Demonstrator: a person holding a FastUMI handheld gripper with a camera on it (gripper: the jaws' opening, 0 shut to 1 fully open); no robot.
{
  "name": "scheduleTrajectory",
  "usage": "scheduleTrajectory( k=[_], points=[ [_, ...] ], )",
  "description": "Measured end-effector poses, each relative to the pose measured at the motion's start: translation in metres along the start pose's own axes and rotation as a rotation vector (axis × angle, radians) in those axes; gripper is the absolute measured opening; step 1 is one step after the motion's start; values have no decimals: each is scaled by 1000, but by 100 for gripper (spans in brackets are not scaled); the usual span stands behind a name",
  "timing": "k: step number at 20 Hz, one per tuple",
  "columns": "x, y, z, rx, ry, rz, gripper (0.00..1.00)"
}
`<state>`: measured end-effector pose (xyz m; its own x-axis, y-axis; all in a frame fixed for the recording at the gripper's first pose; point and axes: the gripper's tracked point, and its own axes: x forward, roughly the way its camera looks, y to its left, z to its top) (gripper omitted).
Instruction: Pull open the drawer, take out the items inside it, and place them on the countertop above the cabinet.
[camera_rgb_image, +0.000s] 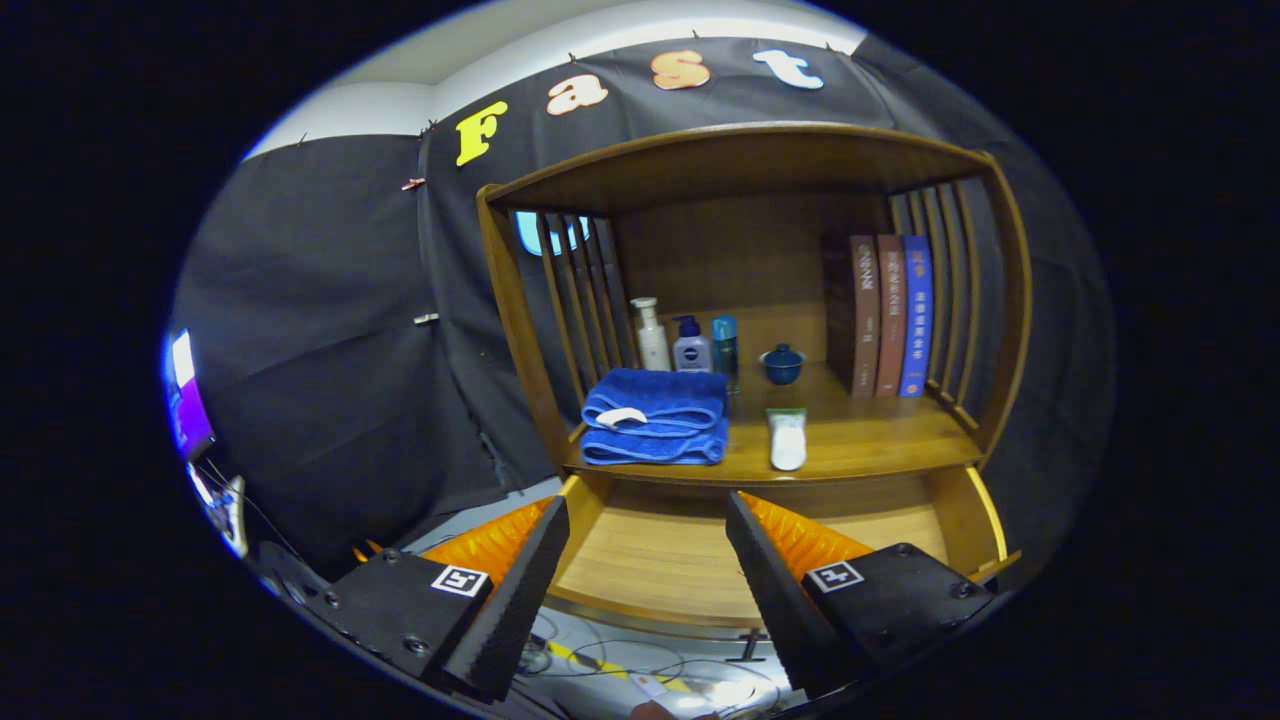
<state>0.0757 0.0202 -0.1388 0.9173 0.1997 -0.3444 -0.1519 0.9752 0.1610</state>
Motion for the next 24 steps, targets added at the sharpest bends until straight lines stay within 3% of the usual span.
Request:
scheduleTrajectory(
  k=[3,8,15,24],
  points=[
    [-18,-20,-31,-43,-71,-108,100],
    [-22,-44,-90,-51,-120,-199,100],
    [-4,-53,-164,-56,-92,-237,100],
    [17,-65,-194,-5,-41,-269,99]
  ],
)
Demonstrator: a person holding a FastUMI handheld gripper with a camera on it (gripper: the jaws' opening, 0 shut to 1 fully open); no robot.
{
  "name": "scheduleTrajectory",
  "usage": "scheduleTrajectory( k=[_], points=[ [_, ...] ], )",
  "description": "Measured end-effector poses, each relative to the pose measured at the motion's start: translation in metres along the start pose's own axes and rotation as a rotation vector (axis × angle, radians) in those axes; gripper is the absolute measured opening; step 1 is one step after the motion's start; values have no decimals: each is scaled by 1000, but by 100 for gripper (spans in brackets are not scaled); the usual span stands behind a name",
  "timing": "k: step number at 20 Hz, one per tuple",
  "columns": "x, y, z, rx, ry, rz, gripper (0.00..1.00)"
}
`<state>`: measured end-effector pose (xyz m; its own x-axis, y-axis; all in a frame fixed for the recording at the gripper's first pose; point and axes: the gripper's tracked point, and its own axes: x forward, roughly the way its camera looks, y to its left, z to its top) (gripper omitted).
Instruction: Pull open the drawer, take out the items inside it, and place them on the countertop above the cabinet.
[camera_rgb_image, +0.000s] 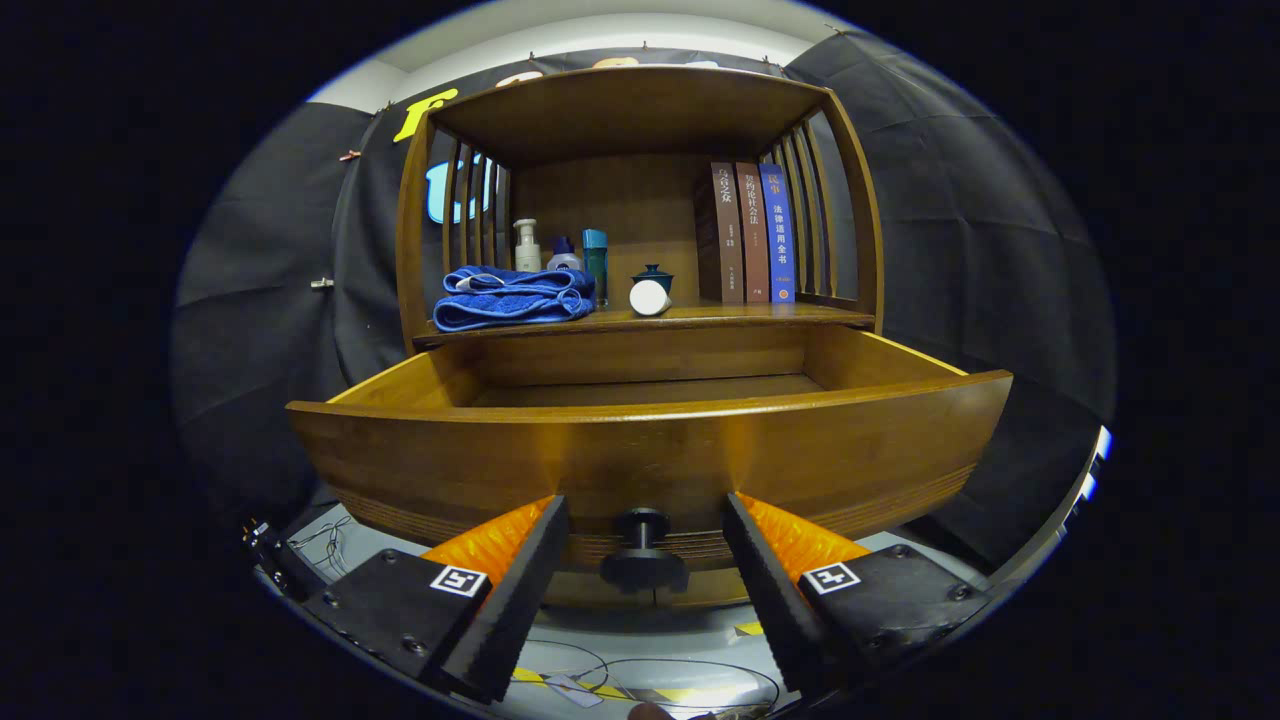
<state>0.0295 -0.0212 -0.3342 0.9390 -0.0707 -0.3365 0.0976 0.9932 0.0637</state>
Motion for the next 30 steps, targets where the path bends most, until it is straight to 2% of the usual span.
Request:
scheduleTrajectory(
  k=[11,20,30],
  points=[
    [10,3,6,9,-9,-3,99],
    [50,6,20,8,-20,-3,100],
    [114,7,37,-4,-45,-4,100]
  ],
)
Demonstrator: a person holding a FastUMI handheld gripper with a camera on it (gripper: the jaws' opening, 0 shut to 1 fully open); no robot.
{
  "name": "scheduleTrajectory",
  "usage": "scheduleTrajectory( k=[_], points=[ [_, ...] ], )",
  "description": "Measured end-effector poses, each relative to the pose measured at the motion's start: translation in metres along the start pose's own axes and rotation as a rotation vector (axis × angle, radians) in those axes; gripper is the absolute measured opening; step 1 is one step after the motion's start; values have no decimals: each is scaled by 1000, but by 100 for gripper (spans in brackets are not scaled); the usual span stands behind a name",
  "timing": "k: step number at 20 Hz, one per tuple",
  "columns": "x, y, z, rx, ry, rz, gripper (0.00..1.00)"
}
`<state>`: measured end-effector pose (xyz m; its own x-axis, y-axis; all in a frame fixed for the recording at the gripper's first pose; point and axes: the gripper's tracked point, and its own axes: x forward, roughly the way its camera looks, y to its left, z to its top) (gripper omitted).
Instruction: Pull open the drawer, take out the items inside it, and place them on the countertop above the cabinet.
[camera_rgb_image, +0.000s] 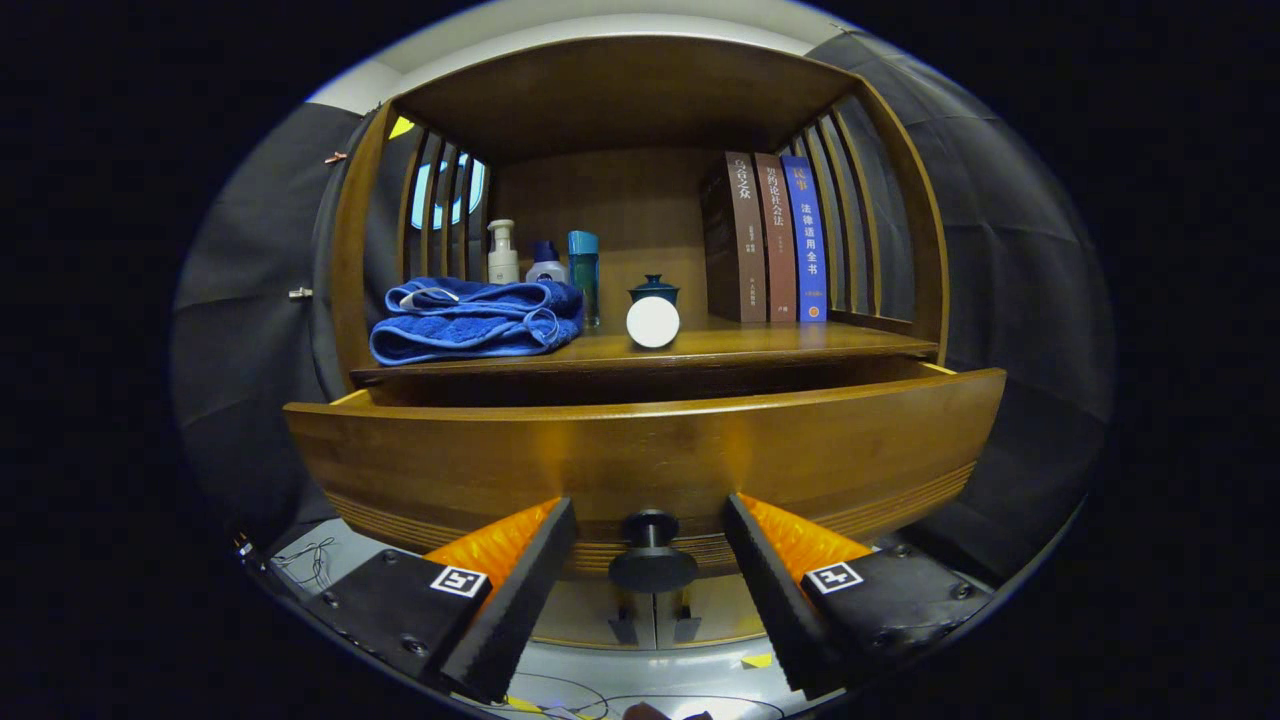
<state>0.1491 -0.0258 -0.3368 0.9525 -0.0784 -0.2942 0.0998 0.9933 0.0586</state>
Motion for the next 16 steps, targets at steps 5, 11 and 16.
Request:
scheduleTrajectory(
  k=[5,11,16],
  points=[
    [29,2,4,-19,-1,-12,100],
    [52,3,9,-27,-5,-15,100],
    [59,3,11,-36,-5,-19,100]
  ],
)
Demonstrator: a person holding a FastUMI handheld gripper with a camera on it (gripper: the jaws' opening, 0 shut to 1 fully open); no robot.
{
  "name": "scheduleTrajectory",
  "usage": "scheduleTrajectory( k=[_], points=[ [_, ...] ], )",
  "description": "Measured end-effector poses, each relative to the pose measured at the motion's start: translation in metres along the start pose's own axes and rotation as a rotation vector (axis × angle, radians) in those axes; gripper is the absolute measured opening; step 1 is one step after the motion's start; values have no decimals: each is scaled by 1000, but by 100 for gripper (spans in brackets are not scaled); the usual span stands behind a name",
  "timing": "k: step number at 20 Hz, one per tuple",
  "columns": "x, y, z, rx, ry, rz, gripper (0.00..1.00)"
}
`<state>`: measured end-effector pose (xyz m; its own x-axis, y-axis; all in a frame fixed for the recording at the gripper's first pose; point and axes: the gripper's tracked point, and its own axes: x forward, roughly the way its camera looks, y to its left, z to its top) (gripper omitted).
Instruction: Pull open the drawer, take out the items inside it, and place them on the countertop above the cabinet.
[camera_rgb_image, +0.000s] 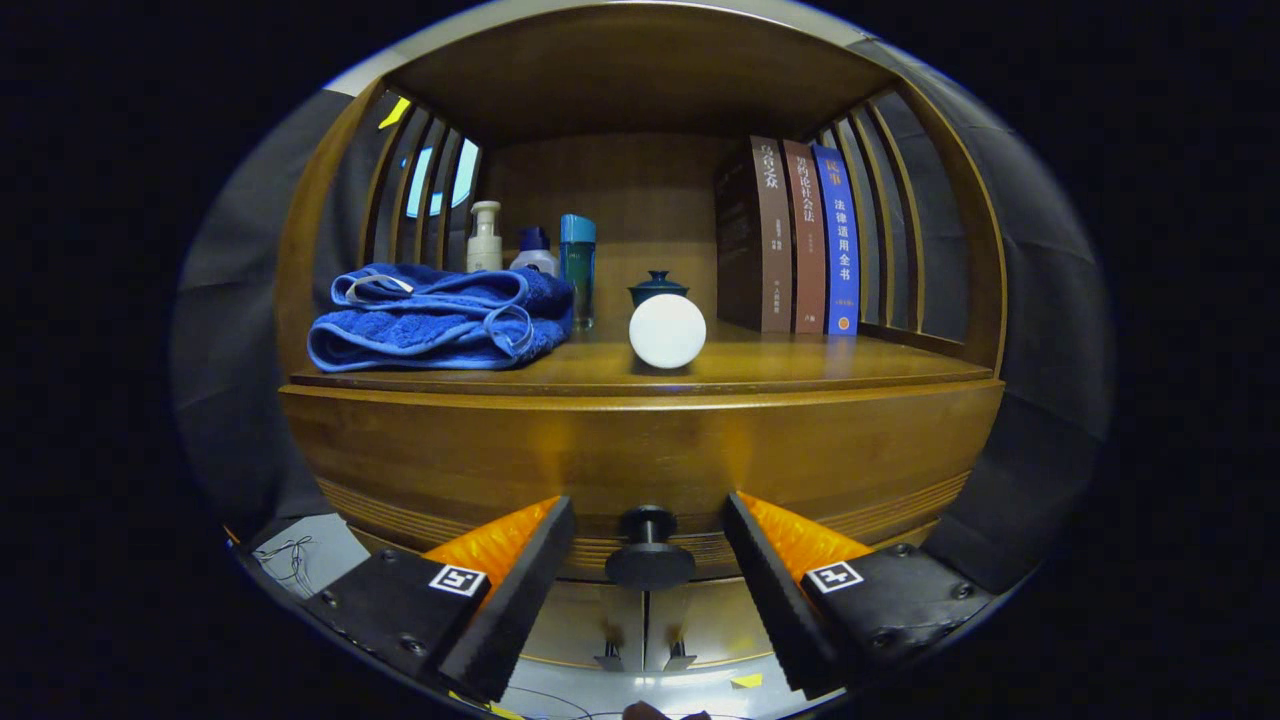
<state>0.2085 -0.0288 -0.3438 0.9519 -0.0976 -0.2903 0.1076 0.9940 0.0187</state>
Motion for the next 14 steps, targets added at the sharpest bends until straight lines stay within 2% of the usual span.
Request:
scheduleTrajectory(
  k=[4,8,14],
  points=[
    [0,-2,2,2,7,-3,100],
    [-18,-3,35,18,-35,1,100],
    [-74,5,95,18,-92,43,99]
  ],
)
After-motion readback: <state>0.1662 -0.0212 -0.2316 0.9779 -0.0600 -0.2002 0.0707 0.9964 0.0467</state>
